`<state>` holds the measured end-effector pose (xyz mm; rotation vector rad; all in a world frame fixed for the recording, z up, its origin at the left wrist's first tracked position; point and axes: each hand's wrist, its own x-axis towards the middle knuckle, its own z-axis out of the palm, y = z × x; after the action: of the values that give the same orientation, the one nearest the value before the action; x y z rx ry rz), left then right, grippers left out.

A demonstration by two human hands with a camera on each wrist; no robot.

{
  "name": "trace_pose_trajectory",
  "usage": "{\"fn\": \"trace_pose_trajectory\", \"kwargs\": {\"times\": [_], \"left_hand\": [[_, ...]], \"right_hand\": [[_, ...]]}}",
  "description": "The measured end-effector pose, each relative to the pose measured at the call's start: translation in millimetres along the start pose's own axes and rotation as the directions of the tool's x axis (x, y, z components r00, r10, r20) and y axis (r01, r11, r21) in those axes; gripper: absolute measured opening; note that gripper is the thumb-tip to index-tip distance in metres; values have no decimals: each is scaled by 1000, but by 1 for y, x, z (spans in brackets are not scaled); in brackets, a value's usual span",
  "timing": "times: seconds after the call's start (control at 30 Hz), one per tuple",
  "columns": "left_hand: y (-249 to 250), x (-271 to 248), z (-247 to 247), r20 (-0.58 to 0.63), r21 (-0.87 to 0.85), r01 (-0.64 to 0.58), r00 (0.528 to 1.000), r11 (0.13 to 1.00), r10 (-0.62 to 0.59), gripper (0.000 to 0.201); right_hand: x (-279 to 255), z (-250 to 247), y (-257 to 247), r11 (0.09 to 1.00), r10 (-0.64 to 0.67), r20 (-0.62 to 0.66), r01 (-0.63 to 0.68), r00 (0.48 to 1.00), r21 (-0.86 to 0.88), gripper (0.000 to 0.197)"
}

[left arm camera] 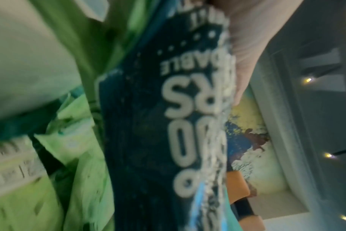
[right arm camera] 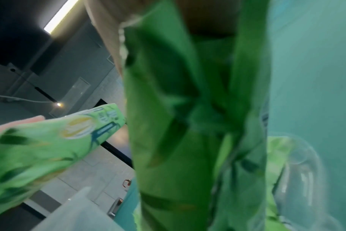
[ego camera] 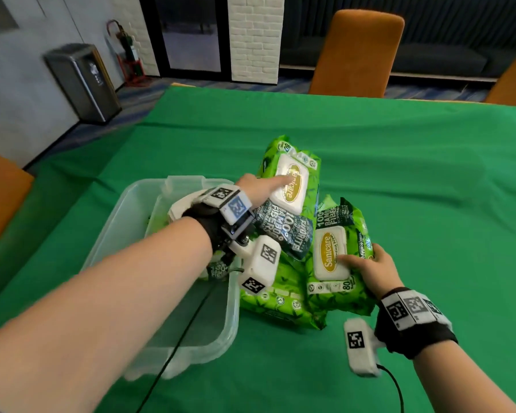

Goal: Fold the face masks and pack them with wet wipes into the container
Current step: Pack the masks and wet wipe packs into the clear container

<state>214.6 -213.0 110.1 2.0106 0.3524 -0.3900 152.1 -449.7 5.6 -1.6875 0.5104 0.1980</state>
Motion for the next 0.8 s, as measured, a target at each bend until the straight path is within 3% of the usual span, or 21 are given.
{"fn": "trace_pose_trajectory", "kwargs": {"times": [0.07,0.13,0.27,0.43,0.53,0.6,0.7,0.8], "left_hand": [[-6,-7,-30,-1,-106,-59,998,993,60,111],[-19,-14,-60,-11,-175,-73,997,982,72,119],[-49,-46,-108,-100,-100,-118,989,988,108,92],[-87,-78,-132,-174,-70,-84,982,994,71,102],[-97,-94,-131,-140,-120,-96,987,988,79,116],[-102,-100,-128,-86,-197,-85,994,977,69,100],[-107,-104,-120,-40,-338,-45,999,940,33,71],[-112,-103,-110,-21,-383,-44,999,923,39,71]], "right_hand": [[-10,8,-12,996,-23,13,22,1000,82,40],[-21,20,-26,984,-40,53,31,998,174,54],[-45,48,-50,962,-63,116,29,991,273,90],[-78,75,-77,952,-110,152,60,982,302,86],[-91,86,-88,963,-122,182,72,976,261,62],[-98,96,-91,976,-102,199,60,975,207,67],[-107,107,-84,993,-48,210,25,977,113,108],[-109,109,-77,992,-17,169,-5,985,127,90]]}}
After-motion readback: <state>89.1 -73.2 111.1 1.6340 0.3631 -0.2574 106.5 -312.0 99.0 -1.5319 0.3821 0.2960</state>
